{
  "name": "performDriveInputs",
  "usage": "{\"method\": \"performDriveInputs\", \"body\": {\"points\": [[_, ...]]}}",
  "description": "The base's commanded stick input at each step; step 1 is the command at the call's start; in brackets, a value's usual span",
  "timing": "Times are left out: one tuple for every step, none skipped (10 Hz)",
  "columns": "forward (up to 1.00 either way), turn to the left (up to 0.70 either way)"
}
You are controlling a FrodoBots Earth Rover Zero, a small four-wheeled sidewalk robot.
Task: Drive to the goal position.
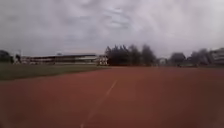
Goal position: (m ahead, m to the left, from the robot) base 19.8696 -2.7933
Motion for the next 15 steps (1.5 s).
{"method": "performDriveInputs", "body": {"points": [[0.5,0.0],[0.5,0.0],[0.5,0.0],[0.5,0.0],[0.5,0.0],[0.5,0.0],[0.5,0.0],[0.5,0.0],[0.5,0.0],[0.5,0.0],[0.5,0.0],[0.5,0.0],[0.5,0.0],[0.5,0.0],[0.5,0.0]]}}
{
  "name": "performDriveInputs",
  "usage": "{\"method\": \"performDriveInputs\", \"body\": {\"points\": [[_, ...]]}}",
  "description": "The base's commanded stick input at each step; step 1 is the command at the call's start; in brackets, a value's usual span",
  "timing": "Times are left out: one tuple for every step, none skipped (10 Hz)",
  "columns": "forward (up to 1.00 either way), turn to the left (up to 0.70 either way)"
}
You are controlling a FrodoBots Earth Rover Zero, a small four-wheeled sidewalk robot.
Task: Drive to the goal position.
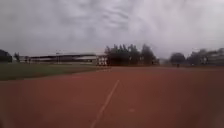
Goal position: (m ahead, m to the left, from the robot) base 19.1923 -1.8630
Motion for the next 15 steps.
{"method": "performDriveInputs", "body": {"points": [[0.5,0.0],[0.5,0.0],[0.5,0.0],[0.5,0.0],[0.5,0.0],[0.5,0.0],[0.5,0.0],[0.5,0.0],[0.5,0.0],[0.5,0.0],[0.5,0.0],[0.5,0.0],[0.5,0.0],[0.5,0.0],[0.5,0.0]]}}
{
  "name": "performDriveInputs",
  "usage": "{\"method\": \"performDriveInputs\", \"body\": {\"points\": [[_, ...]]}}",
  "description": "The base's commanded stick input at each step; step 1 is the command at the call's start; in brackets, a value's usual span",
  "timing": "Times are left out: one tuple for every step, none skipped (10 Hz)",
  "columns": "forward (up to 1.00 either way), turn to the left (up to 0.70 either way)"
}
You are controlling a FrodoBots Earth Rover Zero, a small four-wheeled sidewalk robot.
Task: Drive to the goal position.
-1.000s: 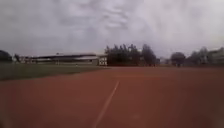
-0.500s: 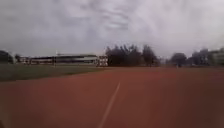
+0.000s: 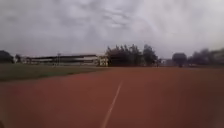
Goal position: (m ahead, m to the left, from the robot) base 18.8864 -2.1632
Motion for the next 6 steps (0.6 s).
{"method": "performDriveInputs", "body": {"points": [[0.5,0.0],[0.5,0.0],[0.5,0.0],[0.5,0.0],[0.5,0.0],[0.5,0.0]]}}
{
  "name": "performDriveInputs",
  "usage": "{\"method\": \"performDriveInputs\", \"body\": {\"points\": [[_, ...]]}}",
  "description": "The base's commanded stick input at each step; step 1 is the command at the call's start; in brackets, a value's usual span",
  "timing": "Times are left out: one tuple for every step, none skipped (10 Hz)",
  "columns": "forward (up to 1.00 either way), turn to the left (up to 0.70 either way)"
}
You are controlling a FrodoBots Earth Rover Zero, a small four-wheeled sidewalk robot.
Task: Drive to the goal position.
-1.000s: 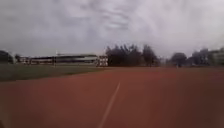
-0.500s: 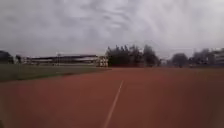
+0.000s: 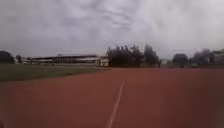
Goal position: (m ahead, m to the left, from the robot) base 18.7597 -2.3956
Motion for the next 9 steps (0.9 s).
{"method": "performDriveInputs", "body": {"points": [[0.5,0.0],[0.5,0.0],[0.5,0.0],[0.5,0.0],[0.5,0.0],[0.5,0.0],[0.5,-0.15],[0.5,-0.27],[0.5,-0.4]]}}
